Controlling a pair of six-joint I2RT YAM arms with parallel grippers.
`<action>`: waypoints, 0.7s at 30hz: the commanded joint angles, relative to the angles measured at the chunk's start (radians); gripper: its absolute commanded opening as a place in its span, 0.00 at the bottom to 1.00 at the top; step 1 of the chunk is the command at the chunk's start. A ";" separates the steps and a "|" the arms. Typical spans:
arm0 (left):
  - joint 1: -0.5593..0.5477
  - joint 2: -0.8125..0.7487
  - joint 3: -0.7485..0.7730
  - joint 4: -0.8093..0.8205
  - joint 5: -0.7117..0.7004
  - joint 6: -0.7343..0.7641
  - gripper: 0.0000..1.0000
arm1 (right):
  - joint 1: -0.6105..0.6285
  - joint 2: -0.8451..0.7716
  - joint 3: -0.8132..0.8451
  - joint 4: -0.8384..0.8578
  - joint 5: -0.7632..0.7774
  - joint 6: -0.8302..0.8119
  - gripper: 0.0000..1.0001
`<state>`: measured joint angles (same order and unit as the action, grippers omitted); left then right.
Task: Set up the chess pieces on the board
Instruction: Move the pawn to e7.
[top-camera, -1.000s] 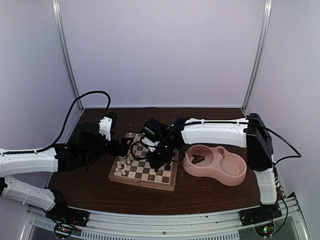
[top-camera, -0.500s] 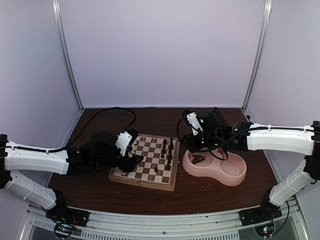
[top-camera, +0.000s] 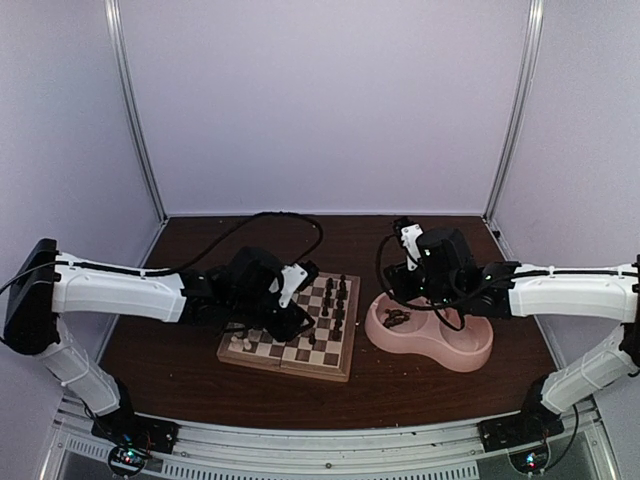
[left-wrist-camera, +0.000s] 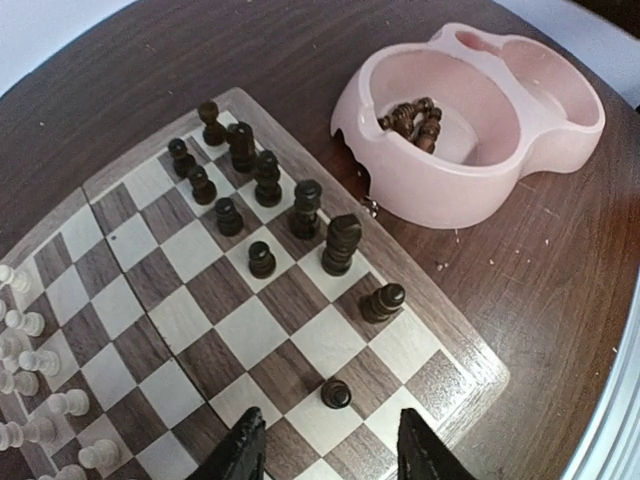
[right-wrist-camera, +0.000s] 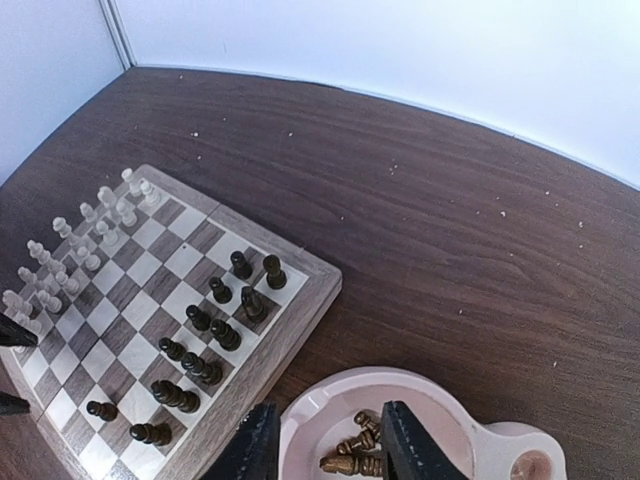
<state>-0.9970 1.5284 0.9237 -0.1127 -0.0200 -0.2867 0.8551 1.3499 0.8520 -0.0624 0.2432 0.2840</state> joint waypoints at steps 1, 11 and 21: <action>-0.006 0.098 0.080 -0.082 0.087 -0.041 0.44 | -0.001 -0.035 -0.027 0.051 0.080 0.003 0.37; -0.041 0.227 0.198 -0.191 0.019 -0.021 0.36 | -0.004 -0.023 -0.023 0.046 0.079 0.013 0.38; -0.045 0.268 0.234 -0.229 -0.050 -0.017 0.32 | -0.007 -0.021 -0.019 0.038 0.070 0.018 0.38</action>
<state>-1.0378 1.7794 1.1229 -0.3172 -0.0235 -0.3122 0.8547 1.3296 0.8326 -0.0296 0.2966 0.2913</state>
